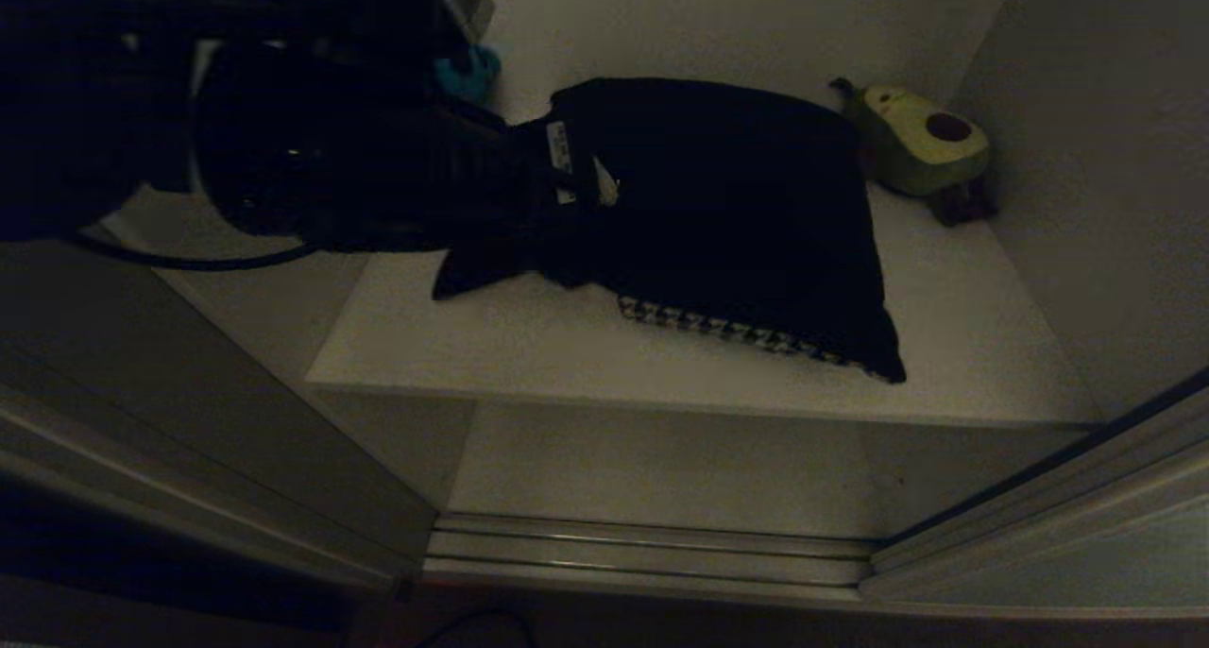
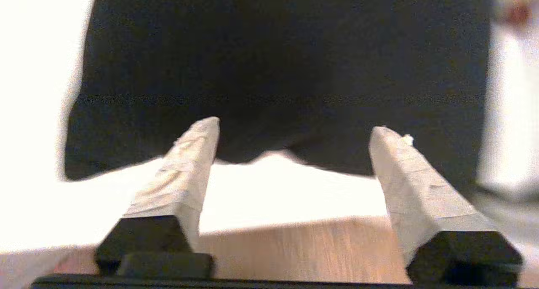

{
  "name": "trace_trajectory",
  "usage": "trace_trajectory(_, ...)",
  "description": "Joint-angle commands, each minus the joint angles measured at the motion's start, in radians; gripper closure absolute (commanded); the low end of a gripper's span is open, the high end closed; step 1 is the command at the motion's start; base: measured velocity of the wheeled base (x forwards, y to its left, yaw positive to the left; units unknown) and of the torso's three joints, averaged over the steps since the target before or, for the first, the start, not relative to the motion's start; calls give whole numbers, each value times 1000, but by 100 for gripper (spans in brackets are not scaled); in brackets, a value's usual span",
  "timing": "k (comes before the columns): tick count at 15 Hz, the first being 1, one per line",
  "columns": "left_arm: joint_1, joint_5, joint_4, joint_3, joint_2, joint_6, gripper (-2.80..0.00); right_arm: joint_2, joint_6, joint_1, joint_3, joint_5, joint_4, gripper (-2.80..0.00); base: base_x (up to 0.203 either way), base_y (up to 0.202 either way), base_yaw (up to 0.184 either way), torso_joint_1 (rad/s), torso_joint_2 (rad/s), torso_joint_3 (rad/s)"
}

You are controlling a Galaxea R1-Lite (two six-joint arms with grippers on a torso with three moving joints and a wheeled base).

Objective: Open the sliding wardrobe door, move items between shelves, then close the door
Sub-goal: Place the pillow on the higher shelf

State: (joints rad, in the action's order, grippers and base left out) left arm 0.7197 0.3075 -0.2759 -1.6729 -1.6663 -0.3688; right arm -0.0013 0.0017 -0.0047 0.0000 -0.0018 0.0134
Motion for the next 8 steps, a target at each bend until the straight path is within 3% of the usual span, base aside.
trace_trajectory(1, 2, -78, -30, 89, 135, 3, -280, 0, 0, 0, 5, 0, 0, 0, 0, 0, 0, 0, 0, 0)
trace_trajectory(4, 2, -114, -121, 92, 155, 10, -280, 0, 0, 0, 5, 0, 0, 0, 0, 0, 0, 0, 0, 0)
trace_trajectory(8, 20, -281, -193, 87, 118, 13, -280, 0, 0, 0, 5, 0, 0, 0, 0, 0, 0, 0, 0, 0)
